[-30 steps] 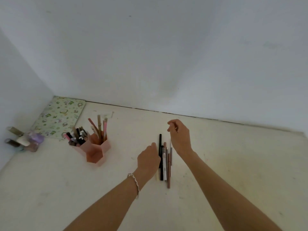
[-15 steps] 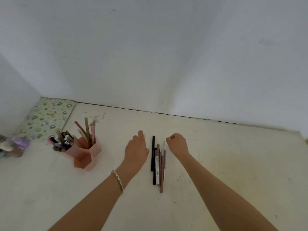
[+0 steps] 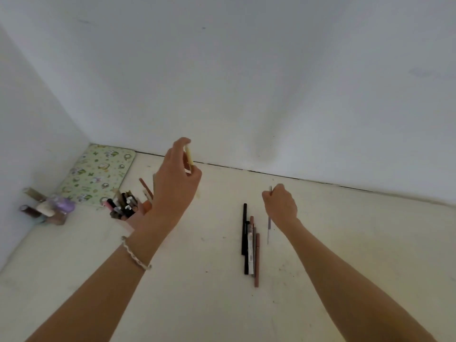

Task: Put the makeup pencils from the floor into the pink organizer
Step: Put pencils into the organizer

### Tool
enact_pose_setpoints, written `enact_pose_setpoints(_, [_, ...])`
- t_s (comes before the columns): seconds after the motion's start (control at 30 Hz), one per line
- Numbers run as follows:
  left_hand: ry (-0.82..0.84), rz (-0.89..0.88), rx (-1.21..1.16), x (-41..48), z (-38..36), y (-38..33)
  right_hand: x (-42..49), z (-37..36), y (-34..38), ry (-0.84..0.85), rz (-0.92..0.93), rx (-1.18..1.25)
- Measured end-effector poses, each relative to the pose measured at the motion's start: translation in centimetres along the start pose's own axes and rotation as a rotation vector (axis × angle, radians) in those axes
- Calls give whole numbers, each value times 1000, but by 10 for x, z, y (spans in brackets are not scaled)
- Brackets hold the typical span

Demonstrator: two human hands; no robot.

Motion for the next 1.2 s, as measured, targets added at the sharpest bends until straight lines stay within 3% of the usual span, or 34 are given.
enact_pose_setpoints(0.2, [-61, -10, 78, 4, 65, 42, -28, 5, 91, 7, 272, 453])
enact_pose_setpoints(0.4, [75, 35, 200, -12, 58, 68, -63, -7, 155, 7, 463, 634])
enact_pose_setpoints(0.47, [133, 4, 381, -16, 54, 72, -75, -12, 169, -3, 506, 669])
enact_pose_setpoints(0.53, [132, -33, 519, -16, 57, 74, -87, -16, 181, -28, 553, 712])
enact_pose_setpoints(0.6, [73, -66, 511, -14, 70, 71, -99, -19, 191, -71, 609, 742])
enact_pose_setpoints(0.7, [-5, -89, 448, -10, 90, 66, -116, -32, 204, -106, 670, 712])
enact_pose_setpoints(0.87, [19, 15, 302, -10, 100, 73, -138, -70, 217, -83, 796, 329])
enact_pose_setpoints(0.97, [40, 34, 264, -16, 93, 66, -148, -74, 211, -224, 912, 139])
enact_pose_setpoints(1.1, [61, 4, 193, -28, 59, 42, -128, -46, 177, -275, 771, 189])
enact_pose_setpoints(1.2, [232, 24, 159, -40, -4, 27, -106, -19, 140, -278, 659, 205])
Point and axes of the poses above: each hand's wrist, its own x-axis towards the middle knuckle, its own z-axis out of the back of the hand, y = z × x, the point moved 9 cm from there along x, towards the middle knuckle, and after that the axes turned 7 degrees about y, right-handed, at the moved point
